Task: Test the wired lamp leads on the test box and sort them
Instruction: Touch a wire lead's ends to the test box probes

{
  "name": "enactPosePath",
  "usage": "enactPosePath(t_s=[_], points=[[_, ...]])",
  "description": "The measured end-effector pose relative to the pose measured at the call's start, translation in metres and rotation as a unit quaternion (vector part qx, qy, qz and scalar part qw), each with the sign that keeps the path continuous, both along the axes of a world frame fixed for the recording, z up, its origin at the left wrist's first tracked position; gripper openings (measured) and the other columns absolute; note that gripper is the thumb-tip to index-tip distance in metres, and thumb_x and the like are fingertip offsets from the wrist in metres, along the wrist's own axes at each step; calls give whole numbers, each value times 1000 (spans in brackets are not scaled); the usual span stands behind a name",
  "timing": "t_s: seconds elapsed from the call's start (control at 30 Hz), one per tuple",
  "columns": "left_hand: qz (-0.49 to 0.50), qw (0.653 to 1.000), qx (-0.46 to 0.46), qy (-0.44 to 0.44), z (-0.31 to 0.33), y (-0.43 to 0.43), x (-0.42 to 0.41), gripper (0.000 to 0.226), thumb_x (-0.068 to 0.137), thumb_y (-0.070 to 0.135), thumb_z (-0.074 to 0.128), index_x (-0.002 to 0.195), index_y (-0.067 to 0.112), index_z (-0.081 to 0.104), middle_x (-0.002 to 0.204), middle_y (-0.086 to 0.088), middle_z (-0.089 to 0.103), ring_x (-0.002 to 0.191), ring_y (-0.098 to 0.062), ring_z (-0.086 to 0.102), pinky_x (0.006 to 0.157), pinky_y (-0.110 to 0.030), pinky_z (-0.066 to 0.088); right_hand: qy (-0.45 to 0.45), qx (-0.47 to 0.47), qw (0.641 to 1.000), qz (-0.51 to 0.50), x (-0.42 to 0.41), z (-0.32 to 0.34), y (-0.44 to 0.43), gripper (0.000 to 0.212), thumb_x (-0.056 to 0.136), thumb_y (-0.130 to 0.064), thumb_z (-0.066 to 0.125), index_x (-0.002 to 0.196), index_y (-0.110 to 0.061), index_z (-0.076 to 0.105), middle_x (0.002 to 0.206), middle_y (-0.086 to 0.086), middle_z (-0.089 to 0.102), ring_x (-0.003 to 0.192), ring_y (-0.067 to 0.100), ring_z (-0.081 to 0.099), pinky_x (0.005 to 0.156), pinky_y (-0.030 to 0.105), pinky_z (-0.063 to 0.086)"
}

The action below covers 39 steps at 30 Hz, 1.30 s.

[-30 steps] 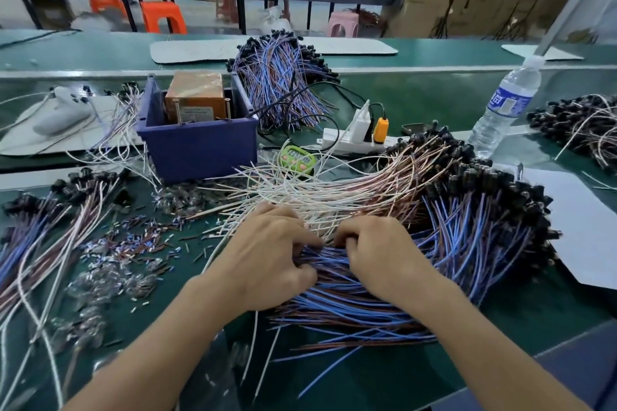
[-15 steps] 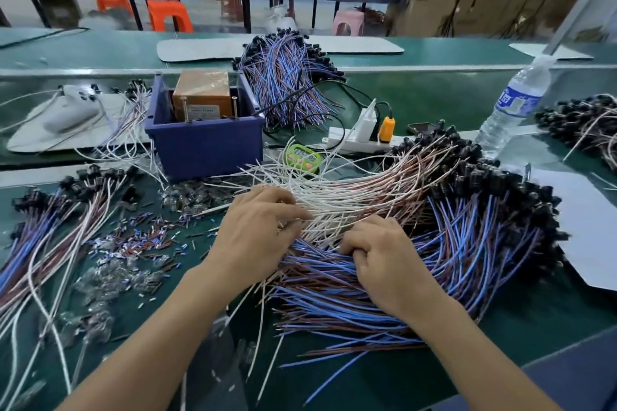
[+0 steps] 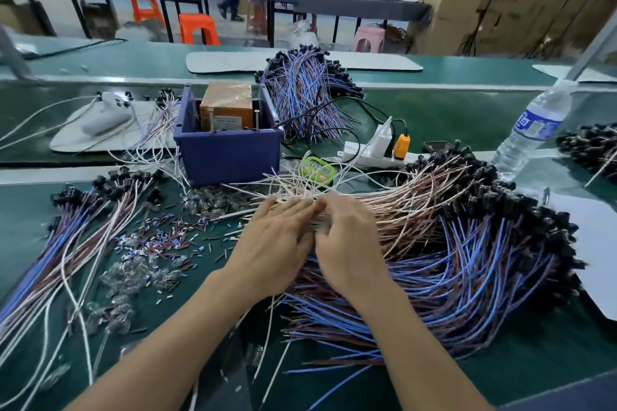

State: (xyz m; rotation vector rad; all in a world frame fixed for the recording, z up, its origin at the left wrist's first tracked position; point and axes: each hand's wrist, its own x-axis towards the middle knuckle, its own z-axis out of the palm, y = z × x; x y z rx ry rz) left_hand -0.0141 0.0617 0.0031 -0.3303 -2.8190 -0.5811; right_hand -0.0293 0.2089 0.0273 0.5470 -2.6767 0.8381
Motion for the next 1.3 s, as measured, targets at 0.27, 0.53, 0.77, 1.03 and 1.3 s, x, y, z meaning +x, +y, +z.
enactPosePath(t_s=[0.27,0.53,0.77,1.03,1.3], points=[[-8,999,35,-19,16,-8,-1,51,101,36,53,151,28,51,156,9,50,144,0,34,123,-21,12,-38,2,999,-10,-3,-15,-1,40,91,-13,49,129,-27,50,119,-1,63,117,21,50,105,37,35],[180,964,194,-3,36,-75,44,32,91,17,73,111,42,77,123,26,64,99,17,58,95,-1,39,-44,33,998,-11,0,-10,-3,48,97,-13,53,145,-19,53,143,2,59,136,21,45,119,38,25],[401,894,198,-18,47,-145,77,27,89,17,73,85,44,77,67,22,67,44,-2,45,42,-15,35,-31,-24,998,-47,7,10,-50,36,84,-10,70,117,-24,75,137,-2,64,135,17,48,117,26,11],[429,887,166,-46,34,-176,77,55,88,13,72,138,35,64,126,1,73,103,-28,68,97,-38,54,-168,-53,974,142,12,18,-155,32,87,-7,60,106,-24,79,113,-4,72,108,12,60,101,26,46],[454,882,41,-121,22,-202,48,25,92,25,66,115,35,69,115,5,71,102,-22,64,81,-33,47,-286,-77,942,156,-1,14,-198,33,91,-9,55,100,-31,78,82,-14,71,42,0,56,39,15,39]])
